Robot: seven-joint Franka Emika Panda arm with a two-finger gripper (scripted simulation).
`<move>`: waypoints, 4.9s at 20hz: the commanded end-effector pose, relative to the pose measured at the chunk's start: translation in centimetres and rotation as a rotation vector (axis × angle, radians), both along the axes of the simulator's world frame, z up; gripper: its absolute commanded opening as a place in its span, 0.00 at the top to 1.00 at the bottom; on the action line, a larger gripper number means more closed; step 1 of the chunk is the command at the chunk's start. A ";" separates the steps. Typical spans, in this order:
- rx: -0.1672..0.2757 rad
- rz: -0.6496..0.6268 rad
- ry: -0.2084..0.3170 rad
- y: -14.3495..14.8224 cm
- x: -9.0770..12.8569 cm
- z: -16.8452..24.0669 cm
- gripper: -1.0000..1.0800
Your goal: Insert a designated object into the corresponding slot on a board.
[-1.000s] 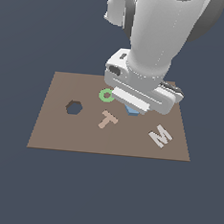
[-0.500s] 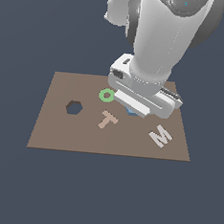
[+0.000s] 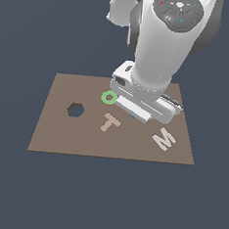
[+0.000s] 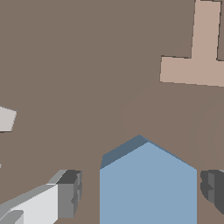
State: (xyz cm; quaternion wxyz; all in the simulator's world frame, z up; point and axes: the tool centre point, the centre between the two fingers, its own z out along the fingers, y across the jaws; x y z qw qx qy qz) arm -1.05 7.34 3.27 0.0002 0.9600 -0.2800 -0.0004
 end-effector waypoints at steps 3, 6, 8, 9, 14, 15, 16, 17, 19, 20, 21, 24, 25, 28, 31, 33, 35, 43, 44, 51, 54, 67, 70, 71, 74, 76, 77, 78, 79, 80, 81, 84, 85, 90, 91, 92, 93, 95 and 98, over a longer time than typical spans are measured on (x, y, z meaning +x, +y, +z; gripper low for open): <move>0.000 0.000 -0.001 0.0 0.0 -0.3 1.00; 0.000 0.000 -0.001 0.0 0.0 -0.3 1.00; 0.000 0.000 -0.001 0.0 0.0 -0.3 1.00; 0.000 0.000 -0.001 0.0 0.0 -0.3 1.00; 0.001 0.000 -0.002 0.0 0.0 -0.2 1.00; 0.001 0.002 -0.002 0.0 0.0 -0.2 1.00; 0.001 0.006 -0.002 0.0 0.0 -0.2 1.00; 0.001 0.011 -0.002 0.0 -0.1 -0.2 1.00; 0.001 0.024 -0.002 -0.1 -0.2 -0.2 1.00; 0.001 0.033 -0.002 -0.2 -0.3 -0.2 1.00; 0.001 0.043 -0.002 -0.2 -0.4 -0.2 1.00; 0.001 0.082 -0.002 -0.5 -0.8 -0.2 1.00; 0.001 0.098 -0.002 -0.6 -0.9 -0.2 1.00; 0.001 0.152 -0.002 -1.0 -1.4 -0.1 1.00; 0.001 0.218 -0.002 -1.6 -2.0 -0.1 1.00; 0.001 0.268 -0.002 -2.0 -2.5 -0.1 1.00; 0.001 0.323 -0.002 -2.5 -2.9 0.0 1.00; 0.001 0.585 -0.002 -5.2 -4.6 0.1 1.00; 0.001 0.619 -0.002 -5.6 -4.7 0.1 1.00; 0.001 0.857 -0.002 -8.4 -5.5 0.2 1.00; 0.000 0.957 -0.002 -9.7 -5.6 0.3 1.00; 0.000 1.392 -0.001 -15.0 -4.5 0.5 1.00; 0.000 1.494 -0.001 -16.2 -3.9 0.5 1.00; 0.000 1.528 -0.001 -16.5 -3.7 0.6 1.00; 0.000 1.629 -0.001 -17.6 -2.9 0.6 1.00; -0.001 1.691 0.000 -18.2 -2.4 0.6 1.00; -0.001 1.721 0.000 -18.5 -2.1 0.7 1.00; -0.001 1.749 0.000 -18.7 -1.9 0.7 1.00; -0.001 1.776 0.000 -19.0 -1.6 0.7 1.00; -0.001 1.802 0.000 -19.2 -1.4 0.7 1.00; -0.001 1.827 0.000 -19.4 -1.1 0.7 1.00; 0.000 1.894 0.000 -19.9 -0.4 0.7 1.00; 0.000 1.914 0.000 -20.0 -0.2 0.7 1.00; 0.000 1.995 0.001 -20.5 0.7 0.8 1.00; 0.000 2.007 0.001 -20.5 0.9 0.8 1.00; 0.000 2.019 0.001 -20.6 1.0 0.8 1.00; 0.000 2.028 0.001 -20.6 1.1 0.8 1.00; 0.000 2.044 0.001 -20.7 1.3 0.8 1.00; 0.000 2.058 0.001 -20.7 1.5 0.8 1.00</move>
